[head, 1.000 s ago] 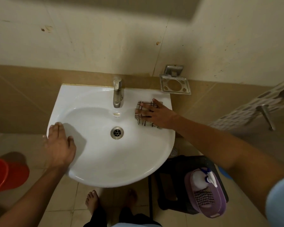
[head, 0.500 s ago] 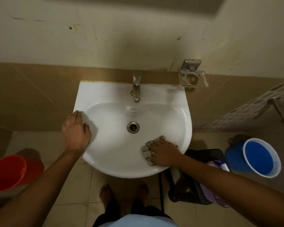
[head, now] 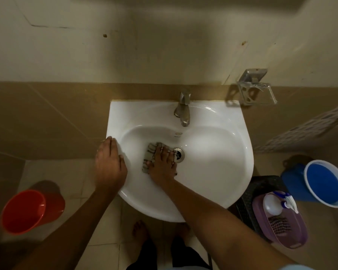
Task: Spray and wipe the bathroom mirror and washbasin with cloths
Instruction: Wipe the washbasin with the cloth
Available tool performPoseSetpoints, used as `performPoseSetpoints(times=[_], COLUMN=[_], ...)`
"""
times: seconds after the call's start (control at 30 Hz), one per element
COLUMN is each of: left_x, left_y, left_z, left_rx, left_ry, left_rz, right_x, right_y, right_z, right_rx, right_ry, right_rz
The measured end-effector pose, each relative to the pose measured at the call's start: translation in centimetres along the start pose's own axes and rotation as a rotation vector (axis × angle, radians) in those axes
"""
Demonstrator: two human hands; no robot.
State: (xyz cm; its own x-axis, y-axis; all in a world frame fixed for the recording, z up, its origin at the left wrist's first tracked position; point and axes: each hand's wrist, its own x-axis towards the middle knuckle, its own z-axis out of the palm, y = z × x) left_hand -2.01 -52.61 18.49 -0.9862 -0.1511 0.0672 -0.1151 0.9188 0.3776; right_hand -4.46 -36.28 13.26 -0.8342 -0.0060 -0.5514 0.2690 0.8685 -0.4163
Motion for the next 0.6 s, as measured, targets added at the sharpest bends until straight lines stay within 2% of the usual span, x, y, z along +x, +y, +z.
performPoseSetpoints(times=[0.1, 0.3, 0.33, 0.4, 0.5, 0.57, 0.6], left_x=[0.2, 0.2, 0.2, 0.2, 0.3, 0.3, 0.2], left_y=[-0.3, -0.7, -0.6, -0.6, -0.4, -0.6, -0.7], left_z=[0.4, 0.8, 0.8, 0.7, 0.7, 0.7, 0.6], left_rx=[-0.047, -0.111, -0.128, -0.153, -0.165, -0.195, -0.226], left_ry=[0.011, 0.041, 0.043, 0.057, 0.064, 0.060, 0.061], left_rz=[-0.002, 0.020, 0.016, 0.011, 0.022, 0.015, 0.010], right_x=[1.5, 3.9, 4.4, 4.5, 2.1, 0.6, 0.1], right_y=[-3.5, -9.0, -9.5, -10.5, -13.0, -14.2, -14.0], right_z=[-0.6, -3.4, -3.7, -4.2, -4.8, -4.0, -3.1], right_rx=[0.265, 0.939, 0.995, 0.875, 1.064, 0.957, 0.921], right_ry=[0.152, 0.297, 0.288, 0.321, 0.404, 0.384, 0.321], right_rz=[0.297, 0.566, 0.548, 0.426, 0.295, 0.131, 0.066])
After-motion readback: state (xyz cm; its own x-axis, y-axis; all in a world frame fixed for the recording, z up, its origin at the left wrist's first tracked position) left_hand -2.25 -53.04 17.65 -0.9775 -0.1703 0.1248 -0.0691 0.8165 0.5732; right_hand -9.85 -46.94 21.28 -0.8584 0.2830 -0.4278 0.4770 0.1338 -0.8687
